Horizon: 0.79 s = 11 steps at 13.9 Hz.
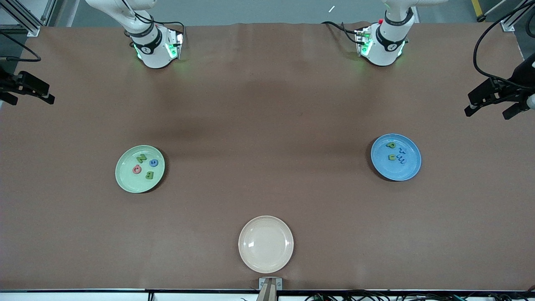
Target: Sort upper and lower case letters into plates
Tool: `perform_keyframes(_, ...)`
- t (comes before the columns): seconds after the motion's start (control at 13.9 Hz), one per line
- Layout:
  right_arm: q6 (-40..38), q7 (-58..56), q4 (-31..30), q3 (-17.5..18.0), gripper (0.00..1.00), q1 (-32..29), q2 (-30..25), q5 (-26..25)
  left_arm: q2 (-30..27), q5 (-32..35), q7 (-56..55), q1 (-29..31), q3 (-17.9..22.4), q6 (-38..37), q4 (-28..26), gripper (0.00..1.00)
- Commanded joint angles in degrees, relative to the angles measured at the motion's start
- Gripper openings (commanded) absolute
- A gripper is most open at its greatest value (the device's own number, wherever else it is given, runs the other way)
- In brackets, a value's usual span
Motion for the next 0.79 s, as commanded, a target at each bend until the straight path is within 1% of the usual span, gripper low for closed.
perform_keyframes(0.0, 0.0, -0.7, -0.3, 1.0, 1.0, -0.8, -0.4, -0.1, 1.8, 2.0, 0.7, 0.3, -0.4, -1.3, 4.4, 0.99)
perform_keyframes(0.22, -0.2, -0.7, -0.3, 1.0, 1.0, -0.8, -0.4, 0.2, 2.1, 1.9, 0.4, -0.2, -0.5, -2.8, 6.1, 0.99)
perform_keyframes(0.43, -0.5, -0.7, -0.3, 1.0, 1.0, -0.3, -0.4, 0.2, 2.9, 1.3, -0.5, -0.3, -0.7, -2.8, 5.9, 0.99)
perform_keyframes(0.58, -0.5, -0.7, -0.3, 0.9, 1.0, -0.2, -0.4, 0.2, 2.9, 1.3, -2.4, -0.2, -1.9, -3.4, 5.8, 1.0)
perform_keyframes(0.72, -0.5, -0.6, -0.3, 0.9, 1.0, -0.2, -0.4, 0.2, 3.0, 1.3, -2.4, -0.2, -2.0, -3.4, 5.7, 1.0)
